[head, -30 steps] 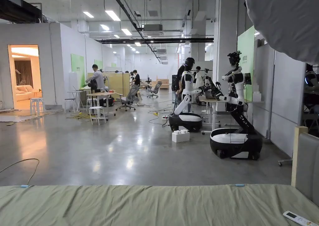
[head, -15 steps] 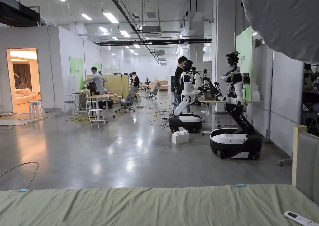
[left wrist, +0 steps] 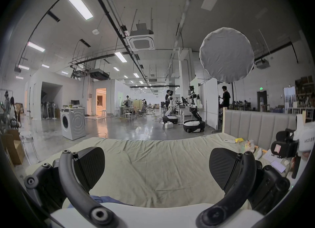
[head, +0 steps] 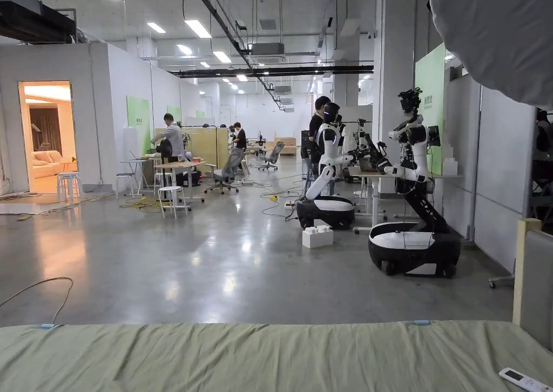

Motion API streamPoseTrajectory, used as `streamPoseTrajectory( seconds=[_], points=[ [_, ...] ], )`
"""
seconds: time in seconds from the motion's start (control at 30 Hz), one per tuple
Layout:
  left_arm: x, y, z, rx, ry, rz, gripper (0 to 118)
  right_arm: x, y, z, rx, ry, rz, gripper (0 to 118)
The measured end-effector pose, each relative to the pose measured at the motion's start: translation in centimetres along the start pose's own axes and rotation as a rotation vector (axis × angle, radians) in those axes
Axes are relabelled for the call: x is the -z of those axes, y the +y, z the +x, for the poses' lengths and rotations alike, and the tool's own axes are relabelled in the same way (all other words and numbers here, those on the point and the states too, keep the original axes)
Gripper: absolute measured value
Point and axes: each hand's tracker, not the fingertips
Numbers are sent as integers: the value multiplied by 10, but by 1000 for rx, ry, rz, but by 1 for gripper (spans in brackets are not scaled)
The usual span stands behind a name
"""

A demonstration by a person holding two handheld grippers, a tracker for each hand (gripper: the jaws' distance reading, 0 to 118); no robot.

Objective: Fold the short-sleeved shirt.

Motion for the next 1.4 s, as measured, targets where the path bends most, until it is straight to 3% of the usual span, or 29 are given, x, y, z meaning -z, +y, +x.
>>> streamPoseTrajectory(
  seconds=[0.2,0.37,0.47,0.53,0.7,0.77,0.9,1.03,1.1,1.2,1.27,1.4],
  points=[
    [1,-3,1,-12,-38,-16,118,6,1,-1,47,5,-9,118],
    [2,-5,0,-11,-38,-29,118,9,4,1,138,-25,-28,118],
    [3,-5,0,-19,-34,-35,118,18,13,-11,160,-243,-151,118],
    [4,-6,0,-33,-37,-39,118,29,17,-21,129,-328,-278,118],
    [5,-4,3,-46,-56,-46,118,32,15,-36,160,-307,-301,118],
    [5,-4,4,-38,-62,-49,118,33,20,-41,203,-365,-325,118],
    [5,-3,5,-32,-64,-55,118,33,24,-37,196,-328,-319,118],
    [5,-5,5,-43,-67,-65,118,35,22,-28,191,-367,-297,118],
    [5,-6,5,-48,-67,-65,118,36,20,-20,252,-416,-318,118],
    [5,-7,5,-52,-73,-73,118,36,16,-6,342,-401,-333,118],
    [7,-9,5,-51,-71,-78,118,38,12,1,356,-344,-370,118],
    [15,-17,7,-63,-82,-107,118,35,7,-3,304,-318,-293,118]
  ],
)
